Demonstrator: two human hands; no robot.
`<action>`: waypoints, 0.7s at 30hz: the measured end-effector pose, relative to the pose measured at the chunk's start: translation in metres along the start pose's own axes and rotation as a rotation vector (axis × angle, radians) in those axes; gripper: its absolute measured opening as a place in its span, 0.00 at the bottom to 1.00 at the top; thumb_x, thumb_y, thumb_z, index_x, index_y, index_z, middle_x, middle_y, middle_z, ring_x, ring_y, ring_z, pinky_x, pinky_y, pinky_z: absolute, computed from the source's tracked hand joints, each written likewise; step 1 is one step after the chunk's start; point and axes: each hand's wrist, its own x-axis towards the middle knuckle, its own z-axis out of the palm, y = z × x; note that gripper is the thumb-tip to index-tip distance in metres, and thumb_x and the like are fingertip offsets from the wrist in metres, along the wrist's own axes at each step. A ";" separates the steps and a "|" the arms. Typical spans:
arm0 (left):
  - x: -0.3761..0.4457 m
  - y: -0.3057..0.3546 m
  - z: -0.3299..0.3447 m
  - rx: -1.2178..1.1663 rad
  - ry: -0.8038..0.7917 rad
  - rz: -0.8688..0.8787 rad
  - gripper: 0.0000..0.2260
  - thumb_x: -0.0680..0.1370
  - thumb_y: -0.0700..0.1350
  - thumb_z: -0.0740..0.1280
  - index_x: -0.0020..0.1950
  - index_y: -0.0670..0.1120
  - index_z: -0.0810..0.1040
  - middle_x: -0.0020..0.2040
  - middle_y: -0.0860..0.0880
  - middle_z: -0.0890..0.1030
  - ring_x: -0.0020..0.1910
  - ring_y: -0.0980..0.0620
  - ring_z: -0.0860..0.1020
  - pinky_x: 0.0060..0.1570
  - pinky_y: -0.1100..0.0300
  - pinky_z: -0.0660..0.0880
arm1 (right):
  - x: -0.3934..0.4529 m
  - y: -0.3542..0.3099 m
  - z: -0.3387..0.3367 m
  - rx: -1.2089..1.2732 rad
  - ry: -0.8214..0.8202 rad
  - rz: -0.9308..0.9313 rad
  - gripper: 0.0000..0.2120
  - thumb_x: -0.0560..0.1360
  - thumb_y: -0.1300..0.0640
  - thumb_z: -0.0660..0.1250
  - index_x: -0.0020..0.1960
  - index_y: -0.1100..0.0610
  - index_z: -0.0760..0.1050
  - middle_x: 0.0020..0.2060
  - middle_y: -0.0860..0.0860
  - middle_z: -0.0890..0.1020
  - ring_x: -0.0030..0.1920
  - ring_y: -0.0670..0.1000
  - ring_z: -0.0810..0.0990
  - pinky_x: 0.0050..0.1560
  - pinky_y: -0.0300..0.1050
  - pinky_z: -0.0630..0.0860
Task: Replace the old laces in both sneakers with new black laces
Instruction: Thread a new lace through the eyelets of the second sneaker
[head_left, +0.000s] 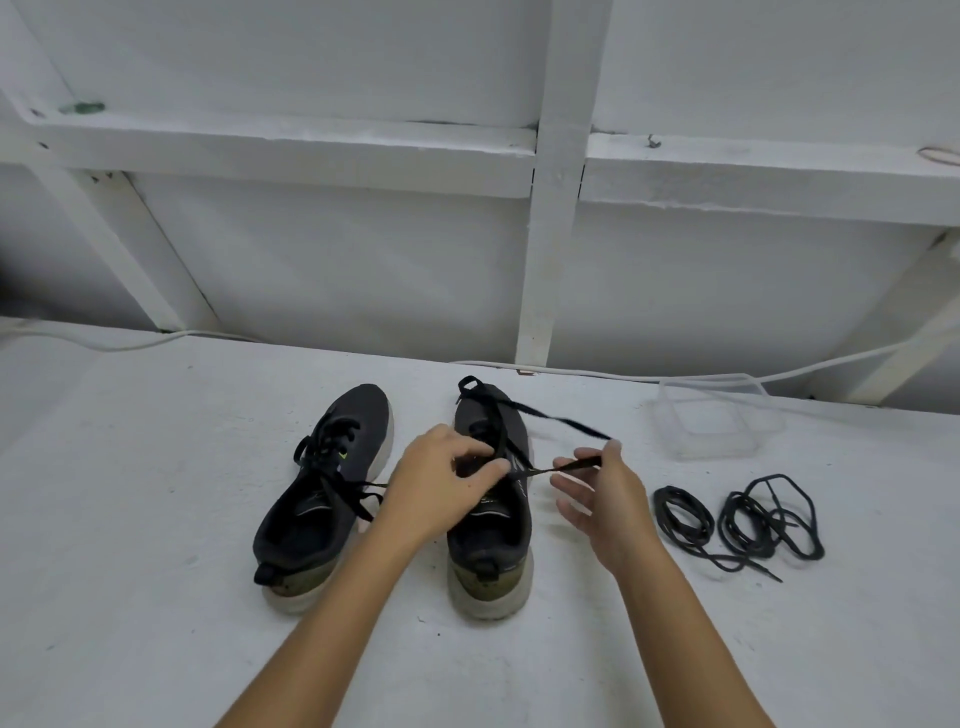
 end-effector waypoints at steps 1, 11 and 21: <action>0.001 0.003 0.002 -0.003 -0.015 -0.009 0.08 0.76 0.58 0.71 0.51 0.58 0.85 0.50 0.58 0.77 0.47 0.62 0.73 0.49 0.64 0.70 | 0.001 0.002 0.000 -0.030 -0.003 0.028 0.21 0.86 0.44 0.49 0.51 0.55 0.76 0.44 0.52 0.87 0.43 0.52 0.85 0.38 0.45 0.76; 0.005 0.006 -0.027 -1.064 -0.060 -0.369 0.09 0.81 0.42 0.58 0.41 0.49 0.71 0.34 0.53 0.76 0.41 0.53 0.73 0.43 0.54 0.64 | 0.006 0.016 -0.002 -0.185 0.011 0.069 0.15 0.85 0.52 0.55 0.52 0.57 0.77 0.39 0.52 0.86 0.31 0.48 0.78 0.30 0.39 0.70; -0.011 -0.043 -0.058 0.399 0.342 -0.216 0.08 0.77 0.41 0.67 0.55 0.45 0.81 0.51 0.49 0.72 0.44 0.48 0.72 0.42 0.56 0.68 | 0.006 0.025 -0.003 -0.706 0.111 -0.199 0.31 0.78 0.43 0.67 0.75 0.59 0.68 0.61 0.56 0.82 0.57 0.55 0.82 0.58 0.52 0.78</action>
